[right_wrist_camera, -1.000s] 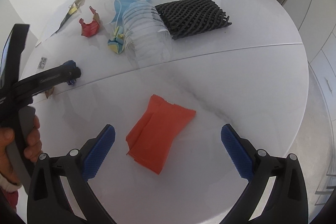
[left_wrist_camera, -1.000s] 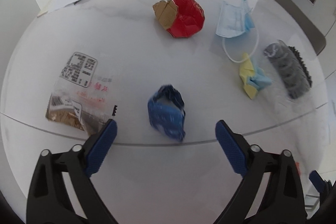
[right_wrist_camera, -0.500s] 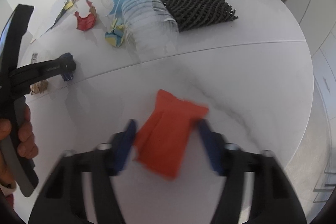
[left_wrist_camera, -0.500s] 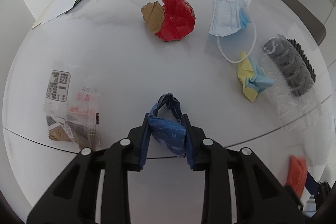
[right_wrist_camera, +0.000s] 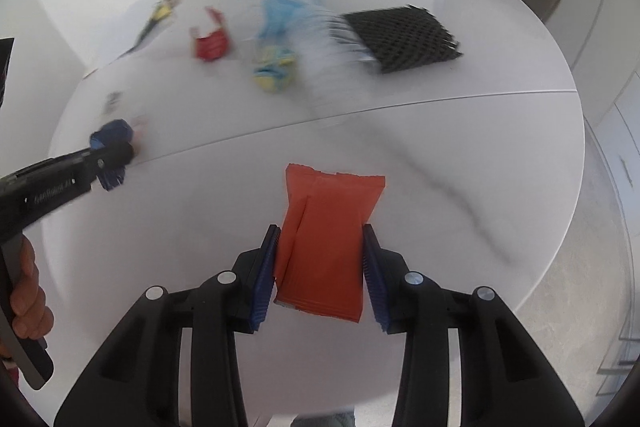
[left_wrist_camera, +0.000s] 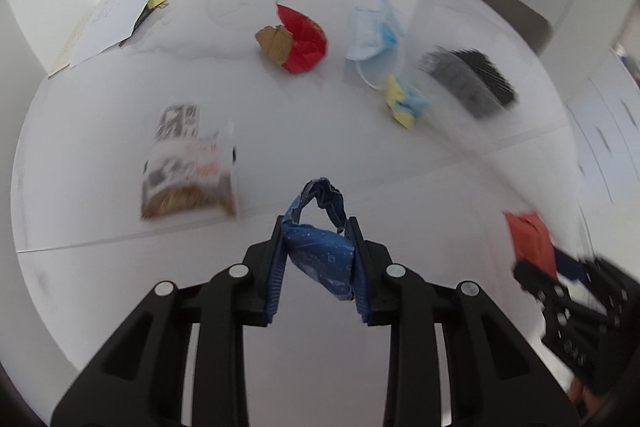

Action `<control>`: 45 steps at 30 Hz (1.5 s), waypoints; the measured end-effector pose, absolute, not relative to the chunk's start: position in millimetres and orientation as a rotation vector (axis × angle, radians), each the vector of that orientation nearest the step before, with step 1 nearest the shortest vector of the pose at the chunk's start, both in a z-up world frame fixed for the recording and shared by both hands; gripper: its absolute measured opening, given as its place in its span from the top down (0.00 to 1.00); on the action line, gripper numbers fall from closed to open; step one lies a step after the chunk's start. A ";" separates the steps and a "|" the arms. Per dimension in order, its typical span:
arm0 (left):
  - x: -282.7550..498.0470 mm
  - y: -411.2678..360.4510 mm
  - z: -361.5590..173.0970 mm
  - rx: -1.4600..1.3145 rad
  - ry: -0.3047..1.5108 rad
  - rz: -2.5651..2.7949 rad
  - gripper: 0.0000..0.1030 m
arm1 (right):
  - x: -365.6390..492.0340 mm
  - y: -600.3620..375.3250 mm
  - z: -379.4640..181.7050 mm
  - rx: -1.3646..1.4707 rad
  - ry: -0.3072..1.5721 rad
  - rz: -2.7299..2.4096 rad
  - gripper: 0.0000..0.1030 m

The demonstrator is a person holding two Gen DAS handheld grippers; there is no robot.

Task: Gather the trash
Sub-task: 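Carry the blue and orange papers over the pink bin with both tools, then open the left tool over the bin while the right tool drops the orange paper in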

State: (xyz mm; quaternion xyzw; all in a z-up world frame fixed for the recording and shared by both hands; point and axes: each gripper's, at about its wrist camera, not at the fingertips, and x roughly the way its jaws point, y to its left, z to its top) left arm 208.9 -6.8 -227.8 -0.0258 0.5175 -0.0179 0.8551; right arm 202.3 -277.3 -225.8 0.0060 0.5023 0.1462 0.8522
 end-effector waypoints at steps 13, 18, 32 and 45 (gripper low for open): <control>27.5 33.5 -222.6 0.142 1.171 -0.274 0.72 | 54.9 -199.5 -219.5 -0.020 1.127 0.459 0.60; -8.4 54.6 -241.5 0.181 1.225 -0.327 0.72 | 8.2 -171.8 -237.0 -0.010 1.163 0.454 0.60; -50.7 70.3 -266.8 0.225 1.306 -0.484 0.72 | -56.9 -141.1 -264.4 0.047 1.234 0.362 0.60; -59.1 61.9 -253.8 0.229 1.261 -0.409 0.19 | -55.6 -149.2 -257.6 -0.016 1.253 0.413 0.58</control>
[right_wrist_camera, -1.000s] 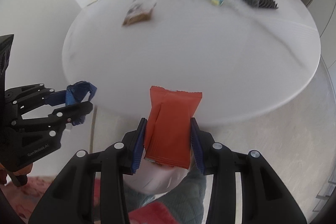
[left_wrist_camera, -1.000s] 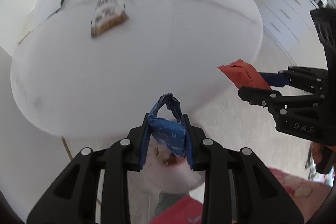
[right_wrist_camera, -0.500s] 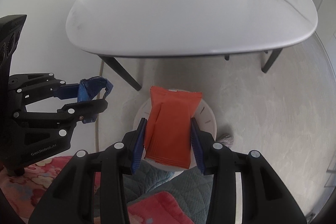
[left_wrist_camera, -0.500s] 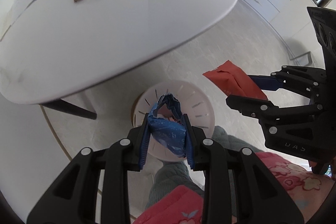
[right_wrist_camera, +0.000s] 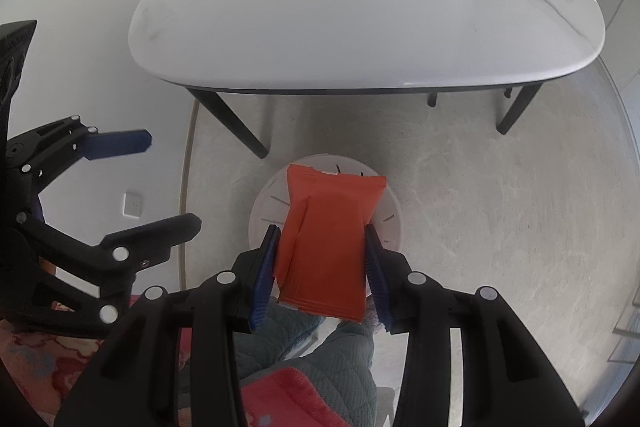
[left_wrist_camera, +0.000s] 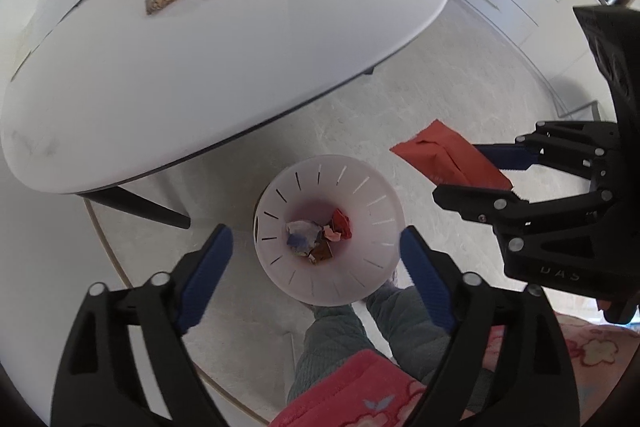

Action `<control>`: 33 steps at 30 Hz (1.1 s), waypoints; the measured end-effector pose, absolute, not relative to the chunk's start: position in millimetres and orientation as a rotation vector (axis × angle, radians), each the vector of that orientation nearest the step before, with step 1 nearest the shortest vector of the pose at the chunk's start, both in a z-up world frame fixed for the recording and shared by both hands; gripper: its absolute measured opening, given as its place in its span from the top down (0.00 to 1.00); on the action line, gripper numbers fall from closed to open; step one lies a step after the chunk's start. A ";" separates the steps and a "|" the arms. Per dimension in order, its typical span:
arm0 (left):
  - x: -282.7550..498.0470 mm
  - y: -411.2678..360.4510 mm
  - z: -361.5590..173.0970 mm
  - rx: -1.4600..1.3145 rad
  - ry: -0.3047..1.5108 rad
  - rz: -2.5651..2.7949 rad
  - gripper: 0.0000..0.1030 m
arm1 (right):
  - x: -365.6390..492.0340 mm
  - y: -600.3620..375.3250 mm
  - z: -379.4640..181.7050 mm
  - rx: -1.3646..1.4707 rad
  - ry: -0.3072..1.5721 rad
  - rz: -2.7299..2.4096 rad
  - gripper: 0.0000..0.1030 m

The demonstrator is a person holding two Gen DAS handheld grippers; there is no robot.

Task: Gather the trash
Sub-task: 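Open the left tool over the bin while the right tool drops the orange paper in, then grasp the clear snack bag with the left tool while the right tool grasps the plastic bottle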

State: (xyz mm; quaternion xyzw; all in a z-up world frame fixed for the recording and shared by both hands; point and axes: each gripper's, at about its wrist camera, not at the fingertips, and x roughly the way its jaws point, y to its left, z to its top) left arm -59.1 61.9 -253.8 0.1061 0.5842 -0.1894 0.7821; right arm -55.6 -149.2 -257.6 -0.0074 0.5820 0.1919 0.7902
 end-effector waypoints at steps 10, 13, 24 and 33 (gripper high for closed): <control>-55.2 84.3 -240.6 0.136 1.248 -0.263 0.13 | -57.4 -140.7 -260.9 -0.037 1.280 0.499 0.21; -52.9 88.6 -236.4 0.120 1.238 -0.243 0.13 | -57.1 -140.2 -257.8 -0.063 1.262 0.446 0.03; -42.6 97.4 -230.1 0.122 1.221 -0.232 0.12 | -39.3 -165.3 -249.5 0.018 1.261 0.337 0.03; -18.3 118.7 -214.0 0.094 1.169 -0.207 0.08 | -26.7 -171.5 -222.4 0.044 1.189 0.266 0.03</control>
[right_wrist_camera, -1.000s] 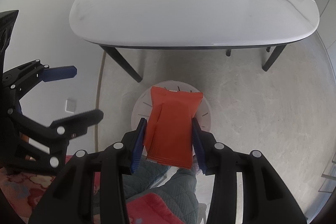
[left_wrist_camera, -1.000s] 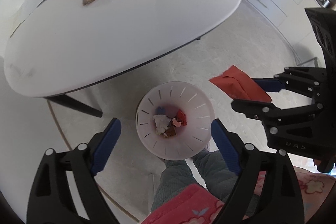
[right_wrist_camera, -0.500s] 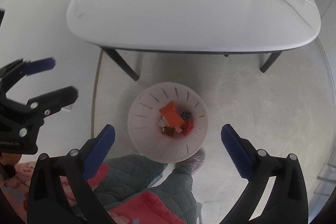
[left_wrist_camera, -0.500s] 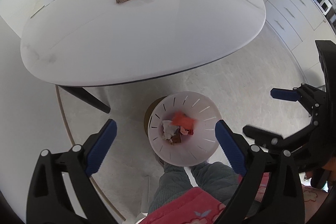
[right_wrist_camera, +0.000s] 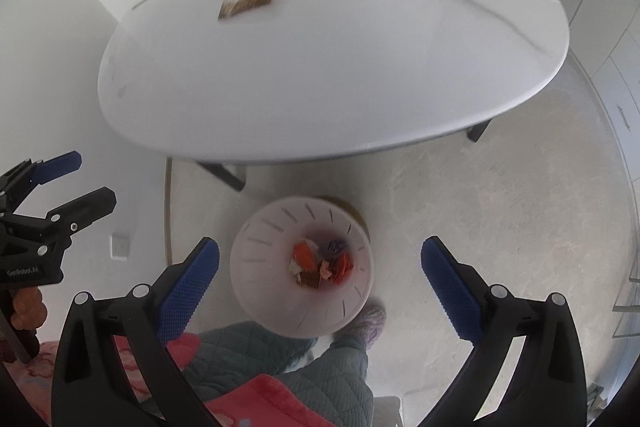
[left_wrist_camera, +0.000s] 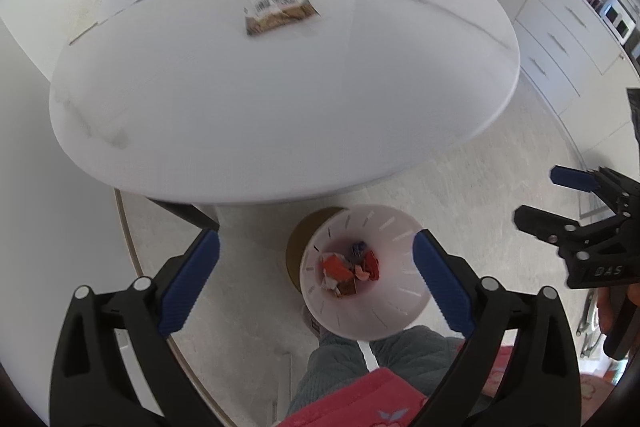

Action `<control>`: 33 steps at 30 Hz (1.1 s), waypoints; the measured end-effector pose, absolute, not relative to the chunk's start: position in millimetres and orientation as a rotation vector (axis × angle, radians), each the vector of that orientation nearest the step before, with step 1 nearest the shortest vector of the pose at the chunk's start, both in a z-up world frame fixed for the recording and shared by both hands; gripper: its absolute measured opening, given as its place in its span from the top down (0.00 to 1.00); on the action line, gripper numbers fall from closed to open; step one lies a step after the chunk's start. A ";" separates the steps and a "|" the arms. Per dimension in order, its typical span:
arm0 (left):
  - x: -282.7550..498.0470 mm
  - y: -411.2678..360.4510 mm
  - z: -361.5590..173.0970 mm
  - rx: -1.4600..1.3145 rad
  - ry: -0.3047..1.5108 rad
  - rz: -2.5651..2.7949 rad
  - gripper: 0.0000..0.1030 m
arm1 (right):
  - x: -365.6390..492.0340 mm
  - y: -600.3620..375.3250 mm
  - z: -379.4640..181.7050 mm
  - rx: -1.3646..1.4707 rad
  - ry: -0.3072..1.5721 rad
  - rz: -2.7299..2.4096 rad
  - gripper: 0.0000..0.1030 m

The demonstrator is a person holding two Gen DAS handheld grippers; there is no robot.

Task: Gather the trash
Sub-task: 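Grasp the clear snack bag with the left tool while the right tool grasps the plastic bottle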

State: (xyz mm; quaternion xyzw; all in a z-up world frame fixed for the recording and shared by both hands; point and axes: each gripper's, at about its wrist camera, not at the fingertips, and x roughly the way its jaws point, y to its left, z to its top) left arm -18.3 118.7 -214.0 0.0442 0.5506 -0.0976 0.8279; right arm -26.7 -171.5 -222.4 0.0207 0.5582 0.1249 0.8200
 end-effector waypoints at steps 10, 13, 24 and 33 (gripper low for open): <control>47.9 119.3 -181.9 0.081 1.062 -0.200 0.08 | 23.7 -182.9 -172.0 0.013 1.060 0.200 0.03; 75.9 110.2 -176.5 0.069 1.027 -0.169 0.08 | 51.3 -189.6 -165.6 0.013 1.033 0.211 0.03; 199.9 77.2 -199.5 -0.131 1.030 0.089 0.08 | 203.2 -217.2 -166.6 -0.137 1.048 0.339 0.03; 290.4 66.8 -251.6 -0.171 1.106 0.255 0.08 | 342.9 -244.9 -195.3 -0.262 1.054 0.423 0.03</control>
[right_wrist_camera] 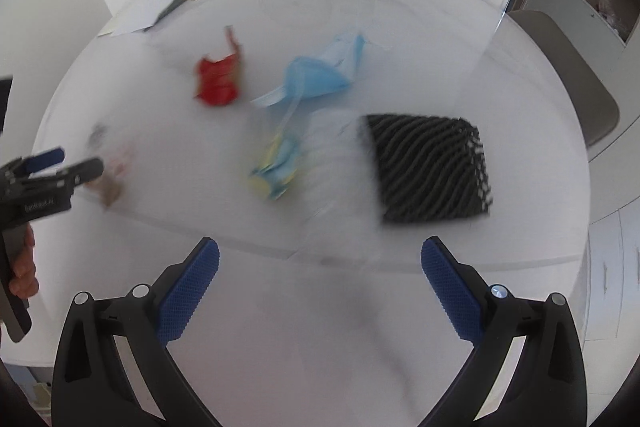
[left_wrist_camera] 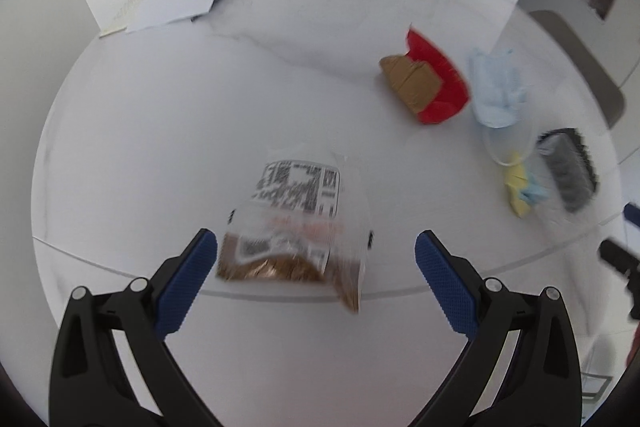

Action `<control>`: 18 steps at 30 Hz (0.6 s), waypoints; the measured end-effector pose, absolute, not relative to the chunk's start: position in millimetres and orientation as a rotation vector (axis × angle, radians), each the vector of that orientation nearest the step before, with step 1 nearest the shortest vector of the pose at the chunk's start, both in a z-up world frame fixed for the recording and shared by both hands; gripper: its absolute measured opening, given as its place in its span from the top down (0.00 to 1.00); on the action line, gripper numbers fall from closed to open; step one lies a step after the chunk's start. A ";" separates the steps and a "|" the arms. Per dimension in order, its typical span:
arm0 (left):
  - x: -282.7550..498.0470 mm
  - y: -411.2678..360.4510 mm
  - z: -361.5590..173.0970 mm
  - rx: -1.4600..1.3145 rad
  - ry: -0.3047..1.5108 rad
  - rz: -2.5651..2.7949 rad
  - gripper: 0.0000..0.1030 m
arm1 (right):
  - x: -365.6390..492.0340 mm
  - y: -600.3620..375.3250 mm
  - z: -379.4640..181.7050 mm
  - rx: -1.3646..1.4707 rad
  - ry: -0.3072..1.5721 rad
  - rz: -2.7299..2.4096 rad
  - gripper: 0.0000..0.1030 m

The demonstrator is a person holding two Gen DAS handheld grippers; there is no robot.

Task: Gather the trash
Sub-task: 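Grasp the clear snack bag with the left tool while the right tool grasps the plastic bottle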

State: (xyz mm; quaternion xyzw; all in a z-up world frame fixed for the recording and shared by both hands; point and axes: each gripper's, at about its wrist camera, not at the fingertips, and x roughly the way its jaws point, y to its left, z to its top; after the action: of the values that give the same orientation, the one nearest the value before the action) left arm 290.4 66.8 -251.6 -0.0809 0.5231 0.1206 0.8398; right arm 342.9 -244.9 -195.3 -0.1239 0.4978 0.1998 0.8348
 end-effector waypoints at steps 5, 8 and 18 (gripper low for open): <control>312.4 60.2 -268.9 -0.129 1.122 0.294 0.08 | 379.0 -253.1 -208.1 -0.232 1.071 0.424 0.03; 318.4 59.7 -274.8 -0.114 1.122 0.318 0.13 | 384.8 -250.8 -213.1 -0.224 1.076 0.449 0.03; 323.9 56.2 -274.7 -0.015 1.092 0.343 0.58 | 385.9 -240.4 -236.4 -0.229 1.136 0.543 0.41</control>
State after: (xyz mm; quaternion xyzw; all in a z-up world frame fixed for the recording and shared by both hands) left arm 323.9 56.2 -274.7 -0.0073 0.5168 0.1624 0.8405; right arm 385.9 -240.4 -236.4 -0.1067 0.5299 0.2535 0.8022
